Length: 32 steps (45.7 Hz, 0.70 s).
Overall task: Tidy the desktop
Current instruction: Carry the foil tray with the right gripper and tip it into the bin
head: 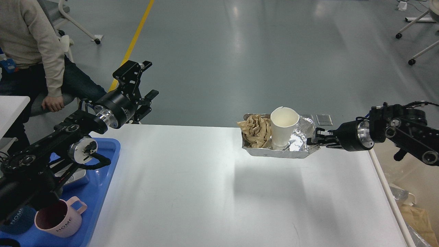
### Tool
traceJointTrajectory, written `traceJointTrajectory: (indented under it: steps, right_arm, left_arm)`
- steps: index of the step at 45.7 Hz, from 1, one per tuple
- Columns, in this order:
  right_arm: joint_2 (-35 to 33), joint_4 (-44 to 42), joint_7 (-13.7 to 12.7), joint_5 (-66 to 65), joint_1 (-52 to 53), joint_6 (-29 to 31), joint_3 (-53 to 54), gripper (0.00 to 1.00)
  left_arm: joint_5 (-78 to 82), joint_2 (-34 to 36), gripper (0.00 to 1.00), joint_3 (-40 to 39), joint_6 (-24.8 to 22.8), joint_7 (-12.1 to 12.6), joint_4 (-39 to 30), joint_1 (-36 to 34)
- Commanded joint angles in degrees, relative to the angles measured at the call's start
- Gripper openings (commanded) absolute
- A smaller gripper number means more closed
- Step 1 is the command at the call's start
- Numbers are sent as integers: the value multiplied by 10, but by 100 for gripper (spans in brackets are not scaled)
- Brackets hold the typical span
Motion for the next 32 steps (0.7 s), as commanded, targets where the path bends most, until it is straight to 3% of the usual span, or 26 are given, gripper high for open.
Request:
traceJointTrajectory:
  steps: [1, 15, 24, 32]
  right_arm:
    - [-37, -13, 0, 41, -7, -12, 0, 0]
    - [-130, -44, 1, 156, -33, -41, 0, 0]
    - [-166, -88, 3, 224, -57, -46, 2, 0]
    - [-182, -135, 3, 288, -93, -58, 2, 0]
  left_arm:
    - [-34, 4, 96, -28, -4, -1, 0, 33]
    - [-83, -5, 96, -121, -52, -2, 20, 92]
    - [-112, -12, 96, -135, -58, -38, 67, 94]
    - [-112, -8, 96, -134, -59, -41, 68, 101]
